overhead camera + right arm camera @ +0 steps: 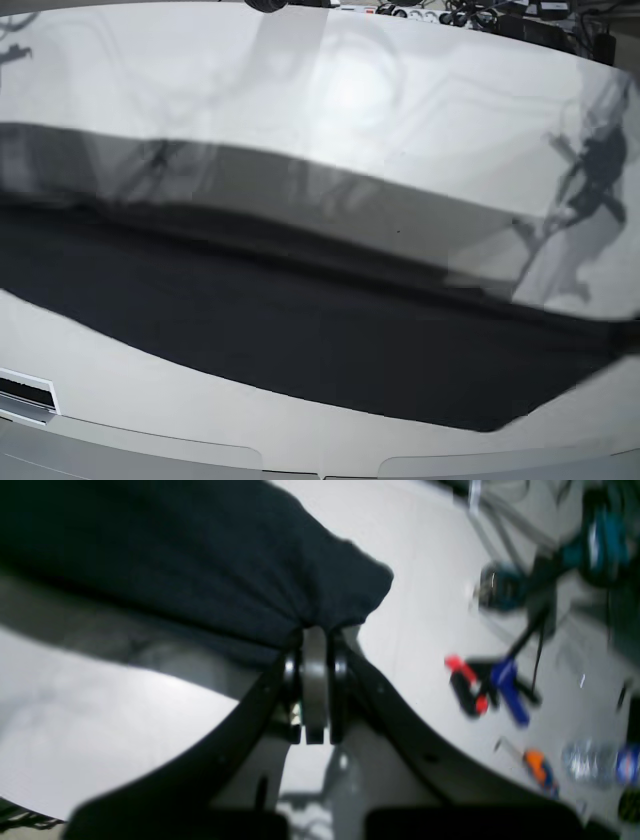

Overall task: Layout the t-shirt on the table in an organized manner, then fold the t-shirt properly
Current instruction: 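Lift the shirt with both grippers and swing it over the table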

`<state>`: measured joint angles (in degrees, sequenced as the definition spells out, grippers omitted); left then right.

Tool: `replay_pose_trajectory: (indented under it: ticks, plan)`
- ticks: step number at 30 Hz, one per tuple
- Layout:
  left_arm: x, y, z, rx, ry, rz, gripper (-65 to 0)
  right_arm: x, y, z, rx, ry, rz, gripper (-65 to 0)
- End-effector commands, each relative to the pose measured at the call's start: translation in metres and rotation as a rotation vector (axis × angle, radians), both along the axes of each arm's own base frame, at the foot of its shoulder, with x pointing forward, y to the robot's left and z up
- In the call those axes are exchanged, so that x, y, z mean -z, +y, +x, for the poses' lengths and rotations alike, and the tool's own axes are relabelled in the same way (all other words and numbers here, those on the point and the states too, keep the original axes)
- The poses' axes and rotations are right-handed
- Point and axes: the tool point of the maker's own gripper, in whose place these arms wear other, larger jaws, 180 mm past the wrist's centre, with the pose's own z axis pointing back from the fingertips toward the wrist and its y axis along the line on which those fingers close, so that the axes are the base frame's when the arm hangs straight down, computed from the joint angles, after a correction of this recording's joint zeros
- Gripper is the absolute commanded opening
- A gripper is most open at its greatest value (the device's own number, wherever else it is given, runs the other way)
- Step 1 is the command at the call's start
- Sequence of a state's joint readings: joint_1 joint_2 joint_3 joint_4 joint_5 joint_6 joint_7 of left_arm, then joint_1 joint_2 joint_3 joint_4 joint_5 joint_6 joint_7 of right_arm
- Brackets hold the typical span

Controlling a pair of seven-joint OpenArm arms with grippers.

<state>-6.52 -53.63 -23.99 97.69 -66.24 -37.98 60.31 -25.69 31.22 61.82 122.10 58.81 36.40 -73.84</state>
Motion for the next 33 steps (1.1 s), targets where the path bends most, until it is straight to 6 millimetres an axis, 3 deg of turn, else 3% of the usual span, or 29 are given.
replay_pose_trajectory:
  ticks: [1,5,8,13,18,22,24,25,27,28,30,31,32,33]
  plan:
    - [-0.007,0.002,-0.005,0.019,-0.005,0.006,-65.0,-0.004,-0.002,-0.002,0.000,-0.006,-0.016,-65.0]
    - [0.052,-0.001,-0.049,0.060,0.241,0.019,-65.0,0.036,0.017,-0.039,-0.028,0.149,0.074,-65.0]
    - [0.079,0.002,-0.076,0.070,0.380,0.050,-65.0,0.060,0.034,-0.059,-0.059,0.242,0.137,-65.0]
    - [0.098,0.011,-0.096,0.070,0.484,0.108,-65.0,0.097,0.056,-0.066,-0.108,0.349,0.244,-65.0]
    - [0.122,0.009,-0.130,0.088,0.612,0.095,-65.0,0.135,0.073,-0.082,-0.131,0.479,0.353,-65.0]
    - [0.134,0.002,-0.155,0.105,0.692,0.048,-65.0,0.144,0.076,-0.085,-0.130,0.502,0.386,-65.0]
    - [0.132,-0.003,-0.150,0.100,0.661,0.015,-65.0,0.140,0.075,-0.079,-0.136,0.483,0.379,-65.0]
    - [0.124,-0.007,-0.133,0.084,0.577,-0.026,-65.0,0.137,0.074,-0.072,-0.142,0.466,0.371,-65.0]
    - [0.086,-0.014,-0.078,0.047,0.282,-0.110,-65.0,0.113,0.071,-0.032,-0.173,0.302,0.327,-65.0]
    - [0.049,-0.015,-0.044,0.045,0.080,-0.133,-65.0,0.091,0.067,-0.005,-0.199,0.201,0.257,-65.0]
    - [-0.048,-0.006,0.011,0.033,-0.281,-0.044,-65.0,0.022,0.045,0.047,-0.166,0.007,0.043,-65.0]
    - [-0.095,0.007,0.029,-0.035,-0.400,0.018,-65.0,-0.011,0.033,0.059,-0.139,-0.068,-0.076,-65.0]
    - [-0.130,0.020,0.038,-0.112,-0.457,0.055,-65.0,-0.036,0.023,0.061,-0.112,-0.121,-0.156,-65.0]
    - [-0.150,0.029,0.039,-0.149,-0.470,0.078,-65.0,-0.049,0.020,0.059,-0.105,-0.148,-0.186,-65.0]
